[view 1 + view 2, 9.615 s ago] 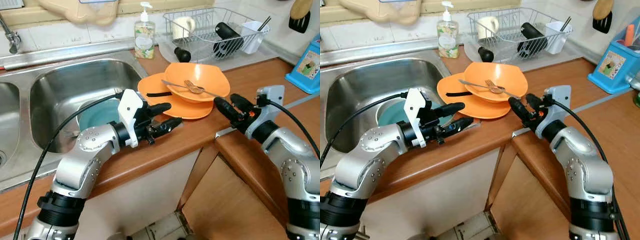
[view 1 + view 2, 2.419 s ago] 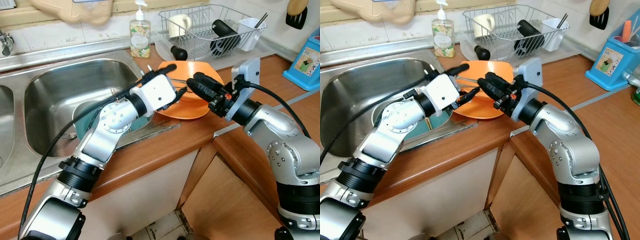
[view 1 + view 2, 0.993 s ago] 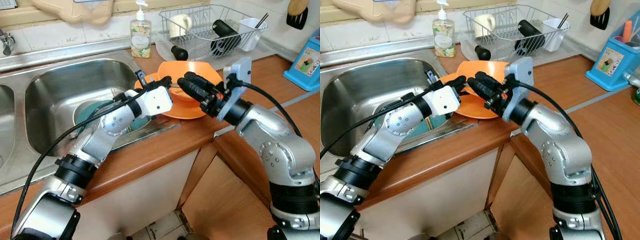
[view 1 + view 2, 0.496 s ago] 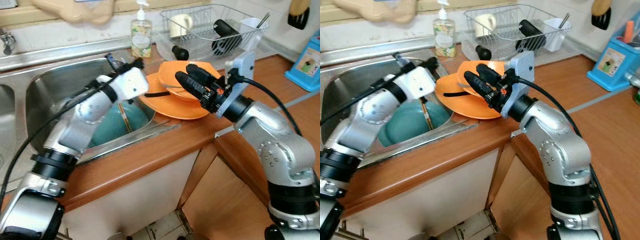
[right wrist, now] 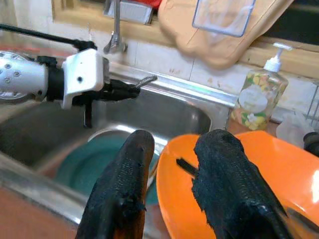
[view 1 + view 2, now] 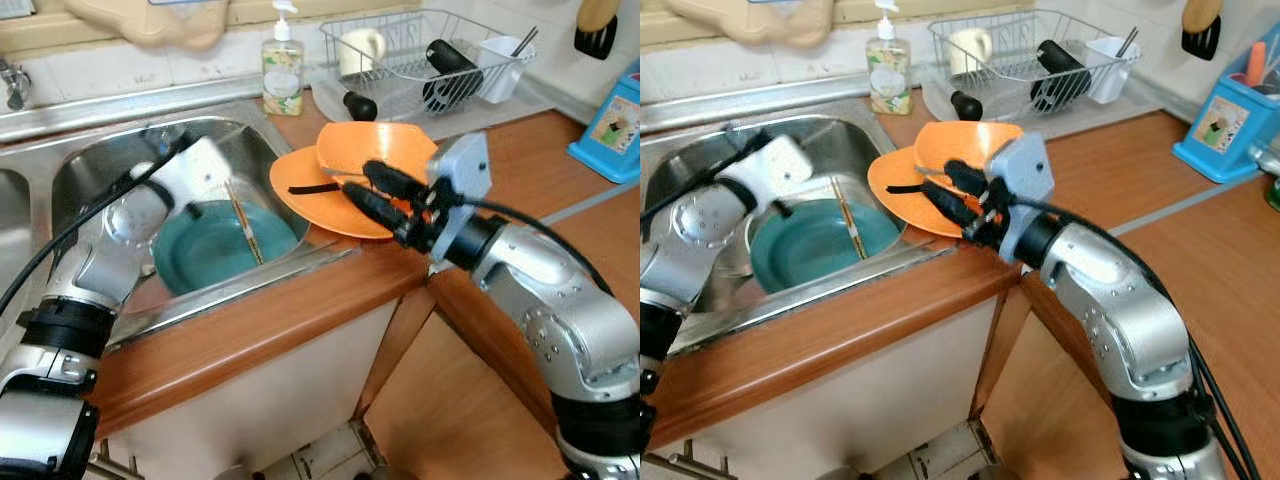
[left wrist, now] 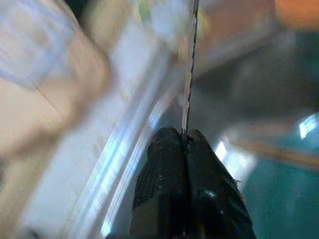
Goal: Kitchen organization
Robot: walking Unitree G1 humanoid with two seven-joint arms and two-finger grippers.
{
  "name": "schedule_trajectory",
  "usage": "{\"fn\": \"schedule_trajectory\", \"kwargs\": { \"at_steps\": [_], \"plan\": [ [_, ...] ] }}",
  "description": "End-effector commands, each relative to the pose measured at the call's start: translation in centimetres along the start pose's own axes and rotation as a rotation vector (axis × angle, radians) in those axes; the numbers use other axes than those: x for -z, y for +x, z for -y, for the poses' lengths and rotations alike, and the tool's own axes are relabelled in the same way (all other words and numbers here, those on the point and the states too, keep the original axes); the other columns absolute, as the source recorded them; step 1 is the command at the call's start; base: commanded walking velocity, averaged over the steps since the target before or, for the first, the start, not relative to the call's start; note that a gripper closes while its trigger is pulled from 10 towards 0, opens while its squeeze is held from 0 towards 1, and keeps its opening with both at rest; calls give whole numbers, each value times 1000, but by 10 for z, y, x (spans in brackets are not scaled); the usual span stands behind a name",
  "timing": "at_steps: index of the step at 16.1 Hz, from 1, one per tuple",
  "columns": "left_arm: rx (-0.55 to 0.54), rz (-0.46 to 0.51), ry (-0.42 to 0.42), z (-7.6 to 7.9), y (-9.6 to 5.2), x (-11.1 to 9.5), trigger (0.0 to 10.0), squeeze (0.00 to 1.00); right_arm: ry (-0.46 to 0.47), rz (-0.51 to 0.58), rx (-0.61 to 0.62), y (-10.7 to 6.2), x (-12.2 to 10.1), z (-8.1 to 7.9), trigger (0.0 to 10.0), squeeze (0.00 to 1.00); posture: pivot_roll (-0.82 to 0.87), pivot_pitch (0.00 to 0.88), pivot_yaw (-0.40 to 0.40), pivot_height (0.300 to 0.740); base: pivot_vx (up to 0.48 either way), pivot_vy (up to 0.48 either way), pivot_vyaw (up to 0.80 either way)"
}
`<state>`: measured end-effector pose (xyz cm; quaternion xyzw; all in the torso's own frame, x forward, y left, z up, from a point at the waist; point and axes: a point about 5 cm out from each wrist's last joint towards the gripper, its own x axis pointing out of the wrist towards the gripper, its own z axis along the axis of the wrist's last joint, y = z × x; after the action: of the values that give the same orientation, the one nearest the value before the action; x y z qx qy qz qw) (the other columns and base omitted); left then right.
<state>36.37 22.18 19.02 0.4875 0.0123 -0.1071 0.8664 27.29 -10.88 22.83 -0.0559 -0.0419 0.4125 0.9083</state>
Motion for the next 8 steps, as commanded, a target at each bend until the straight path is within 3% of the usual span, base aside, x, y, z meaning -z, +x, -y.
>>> {"fn": "schedule_trajectory", "kwargs": {
  "at_steps": [1,2,4,5,6,8],
  "plan": [
    [53,-67,0,9,3,10,0,0,-26,-37,-20,-2,4,-5,10000,0,-191,0,-6,740,0,0,0],
    [125,-130,-28,21,5,20,902,0,-34,-58,-33,-2,8,-9,10000,0,-193,0,-6,740,0,0,0],
    [194,-192,-90,33,6,30,4157,0,-28,-69,-39,-2,11,-13,10000,0,-195,0,-8,740,0,0,0],
    [219,-216,-79,37,6,34,10000,0,-30,-78,-36,-2,12,-13,10000,0,-195,0,-8,740,0,0,0],
    [297,-278,-117,49,7,43,10000,0,-34,-104,-35,-2,17,-15,10000,0,-198,0,-12,740,0,0,0],
    [337,-304,-147,54,8,46,10000,0,-40,-115,-30,-2,18,-15,10000,0,-198,0,-16,740,0,0,0]
  ]
}}
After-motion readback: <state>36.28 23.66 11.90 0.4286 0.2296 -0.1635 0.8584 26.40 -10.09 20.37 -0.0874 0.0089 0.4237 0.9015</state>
